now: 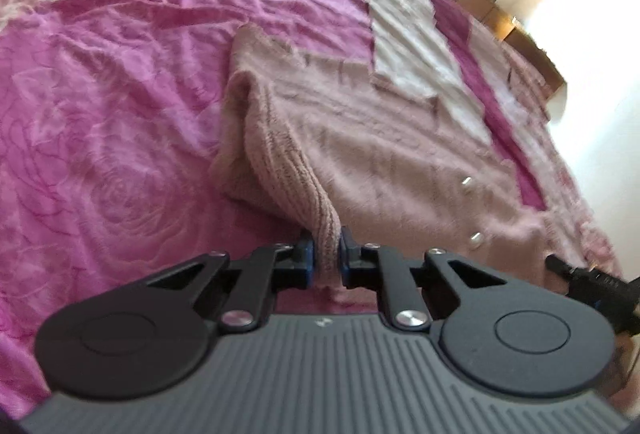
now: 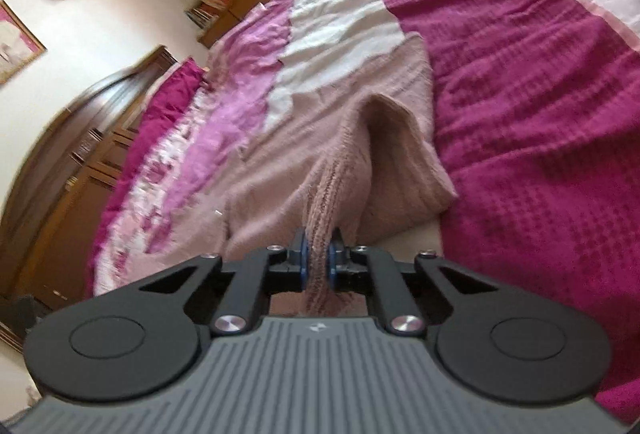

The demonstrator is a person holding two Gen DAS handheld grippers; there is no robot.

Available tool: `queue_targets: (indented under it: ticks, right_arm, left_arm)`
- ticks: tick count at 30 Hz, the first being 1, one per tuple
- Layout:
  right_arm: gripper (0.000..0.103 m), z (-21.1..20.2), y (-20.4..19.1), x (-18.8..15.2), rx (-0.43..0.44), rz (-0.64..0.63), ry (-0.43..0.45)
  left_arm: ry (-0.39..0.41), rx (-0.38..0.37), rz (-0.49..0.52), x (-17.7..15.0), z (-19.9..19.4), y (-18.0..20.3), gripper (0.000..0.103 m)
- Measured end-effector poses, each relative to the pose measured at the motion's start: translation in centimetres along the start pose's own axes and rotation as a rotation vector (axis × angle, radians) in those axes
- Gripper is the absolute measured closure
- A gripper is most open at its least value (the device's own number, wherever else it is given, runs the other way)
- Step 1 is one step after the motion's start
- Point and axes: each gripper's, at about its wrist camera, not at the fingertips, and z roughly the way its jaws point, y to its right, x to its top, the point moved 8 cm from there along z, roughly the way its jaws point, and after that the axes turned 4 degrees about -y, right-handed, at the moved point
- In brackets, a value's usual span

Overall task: Fold small clothes
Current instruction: 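Grasp the cardigan edge with both tools and fold it over the body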

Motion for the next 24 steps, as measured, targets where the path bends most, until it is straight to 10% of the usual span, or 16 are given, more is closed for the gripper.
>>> queue_targets:
  ticks: [10, 24]
  right_arm:
    - [0.094, 0.1, -3.3, 5.4, 0.153, 0.046, 0.106]
    - [0.094, 7.2, -1.7, 16.0, 0.060, 0.139, 0.264]
  left_arm:
    - [0.179, -0.062, -0.019, 6.2, -1.9, 3.0, 0.090]
    - [0.271, 0.151, -0.025, 16.2, 4.2, 1.6, 0.090]
